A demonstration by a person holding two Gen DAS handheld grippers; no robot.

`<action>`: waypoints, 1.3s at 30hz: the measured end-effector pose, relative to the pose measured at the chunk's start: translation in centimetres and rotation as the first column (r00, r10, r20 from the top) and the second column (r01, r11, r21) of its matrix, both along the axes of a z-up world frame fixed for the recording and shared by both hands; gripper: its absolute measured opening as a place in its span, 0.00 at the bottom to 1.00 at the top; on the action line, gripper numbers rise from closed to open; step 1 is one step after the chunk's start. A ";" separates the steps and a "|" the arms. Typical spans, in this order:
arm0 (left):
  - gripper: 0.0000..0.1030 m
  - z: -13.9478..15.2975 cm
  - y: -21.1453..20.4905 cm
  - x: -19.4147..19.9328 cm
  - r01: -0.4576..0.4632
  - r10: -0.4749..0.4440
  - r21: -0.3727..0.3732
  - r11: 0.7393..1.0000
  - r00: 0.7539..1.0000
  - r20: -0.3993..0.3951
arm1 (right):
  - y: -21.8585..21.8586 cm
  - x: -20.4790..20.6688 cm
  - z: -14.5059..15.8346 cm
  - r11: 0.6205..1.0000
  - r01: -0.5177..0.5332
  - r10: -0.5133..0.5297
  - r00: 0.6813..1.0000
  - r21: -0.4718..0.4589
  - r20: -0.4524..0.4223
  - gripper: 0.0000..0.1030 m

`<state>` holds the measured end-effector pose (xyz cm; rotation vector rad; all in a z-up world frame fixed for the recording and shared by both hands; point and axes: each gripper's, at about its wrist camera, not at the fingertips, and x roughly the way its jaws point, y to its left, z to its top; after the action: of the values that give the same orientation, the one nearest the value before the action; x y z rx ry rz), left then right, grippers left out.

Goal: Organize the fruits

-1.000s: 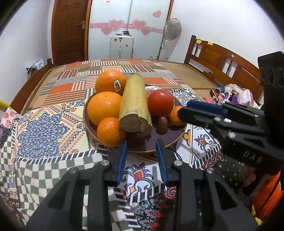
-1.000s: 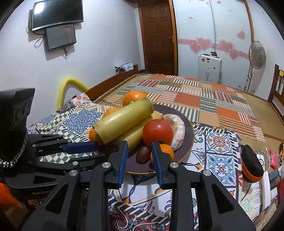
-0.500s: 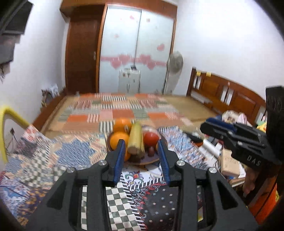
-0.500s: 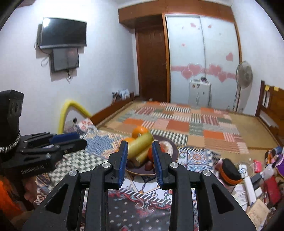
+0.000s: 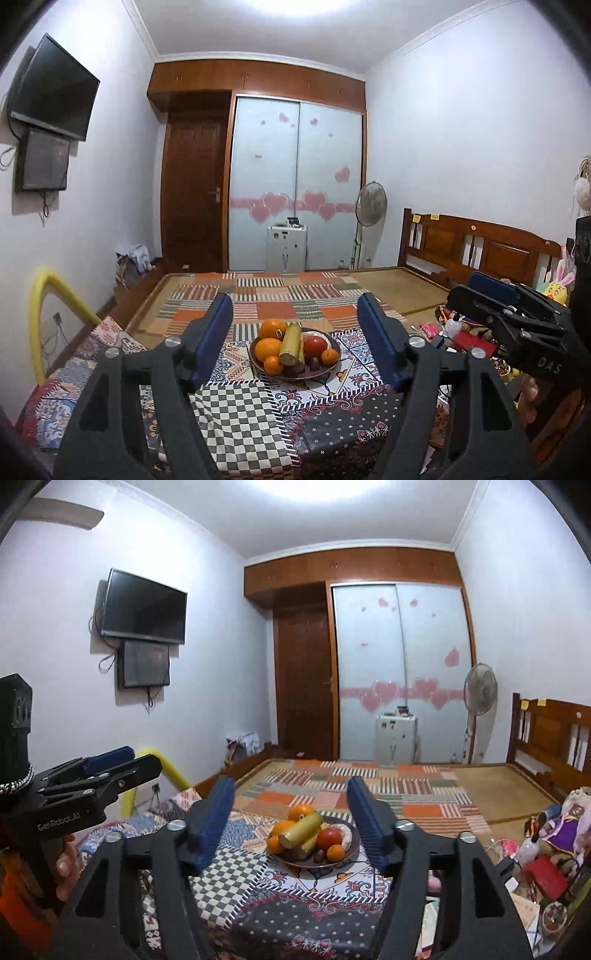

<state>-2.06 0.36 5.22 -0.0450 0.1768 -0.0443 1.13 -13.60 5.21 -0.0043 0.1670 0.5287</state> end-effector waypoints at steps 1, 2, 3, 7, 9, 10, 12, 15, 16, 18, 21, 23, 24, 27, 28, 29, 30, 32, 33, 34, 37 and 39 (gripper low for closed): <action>0.71 0.0 -0.1 -0.3 0.000 0.000 0.003 1.000 1.000 0.004 | 0.0 -0.3 0.0 1.000 0.008 -0.008 1.000 0.004 0.008 0.68; 0.73 0.1 -0.1 -0.9 -0.004 0.004 0.009 1.000 1.000 0.009 | 0.1 -0.5 0.0 1.000 0.019 -0.019 1.000 0.004 0.015 0.70; 0.74 0.1 -0.2 -1.1 -0.008 0.008 0.015 1.000 1.000 0.013 | 0.1 -0.5 0.0 1.000 0.028 -0.028 0.999 0.001 0.022 0.75; 0.84 0.1 -0.5 -2.3 -0.027 0.026 0.036 0.999 0.999 0.043 | 0.1 -0.9 0.1 0.999 0.050 -0.050 0.998 0.004 0.038 0.81; 0.86 0.1 -0.6 -2.6 -0.026 0.025 0.037 0.999 0.999 0.048 | 0.0 -1.3 0.2 0.998 0.058 -0.058 0.997 0.001 0.047 0.82; 0.86 0.1 -0.6 -2.7 -0.026 0.024 0.038 0.999 0.999 0.049 | 0.0 -1.6 0.3 0.998 0.061 -0.061 0.997 -0.001 0.050 0.85; 0.88 -0.1 -0.7 -3.0 -0.026 0.024 0.040 0.999 0.998 0.051 | 0.0 -2.2 0.2 0.998 0.071 -0.070 0.996 -0.002 0.061 0.92; 0.91 -0.1 -0.8 -3.0 -0.025 0.023 0.038 0.999 0.998 0.055 | -0.2 -2.5 0.2 0.997 0.083 -0.083 0.994 0.005 0.076 0.94; 0.92 -0.2 -0.9 -2.9 -0.024 0.022 0.037 0.999 0.998 0.055 | -0.2 -2.6 0.2 0.997 0.083 -0.083 0.994 0.006 0.077 0.94; 0.92 -0.2 -0.8 -3.2 -0.022 0.020 0.036 0.999 0.998 0.056 | -0.2 -2.7 0.3 0.996 0.084 -0.084 0.993 0.007 0.077 0.94; 0.92 -0.2 -0.9 -3.5 -0.018 0.016 0.036 0.999 0.998 0.060 | -0.3 -3.0 0.2 0.996 0.085 -0.085 0.993 0.007 0.082 0.95; 0.92 -0.2 -1.0 -3.6 -0.017 0.014 0.039 0.999 0.998 0.065 | -0.3 -3.4 0.0 0.996 0.088 -0.088 0.992 0.007 0.090 0.98; 0.92 -0.2 -1.0 -3.7 -0.018 0.015 0.040 0.999 0.998 0.067 | -0.3 -3.6 0.0 0.996 0.090 -0.090 0.991 0.010 0.094 0.99; 0.93 -0.2 -1.0 -4.1 -0.018 0.014 0.044 0.999 0.997 0.071 | -0.3 -3.8 0.0 0.996 0.088 -0.089 0.991 0.013 0.098 1.00; 0.94 -0.1 -1.0 -4.1 -0.018 0.015 0.045 0.999 0.997 0.072 | -0.4 -3.8 0.1 0.996 0.089 -0.089 0.991 0.013 0.098 1.00; 0.94 -0.1 -1.0 -4.1 -0.020 0.017 0.047 0.999 0.997 0.074 | -0.4 -3.8 0.1 0.996 0.089 -0.090 0.991 0.014 0.098 1.00; 0.94 -0.1 -1.0 -4.1 -0.022 0.019 0.046 0.999 0.997 0.076 | -0.4 -3.8 0.1 0.996 0.088 -0.089 0.991 0.013 0.097 1.00; 0.95 -0.1 -1.1 -4.0 -0.022 0.018 0.044 0.999 0.997 0.076 | -0.5 -3.8 0.1 0.996 0.091 -0.092 0.991 0.015 0.098 1.00; 0.95 -0.1 -1.1 -4.0 -0.021 0.018 0.042 0.999 0.997 0.076 | -0.5 -3.7 0.1 0.996 0.091 -0.092 0.991 0.016 0.096 1.00; 0.96 -0.2 -1.1 -4.0 -0.022 0.018 0.043 0.999 0.997 0.075 | -0.6 -3.7 0.1 0.996 0.092 -0.093 0.991 0.017 0.095 1.00; 0.96 -0.3 -1.1 -4.0 -0.024 0.021 0.044 0.999 0.997 0.076 | -0.7 -3.6 0.1 0.995 0.094 -0.095 0.991 0.016 0.090 1.00; 0.96 -0.3 -1.1 -3.8 -0.024 0.021 0.042 0.999 0.997 0.072 | -0.8 -3.5 0.1 0.995 0.096 -0.098 0.991 0.017 0.087 1.00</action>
<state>-5.89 -0.76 4.90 -0.0028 0.1054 -0.0194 -2.40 -14.39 5.31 -0.0069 0.0776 0.4317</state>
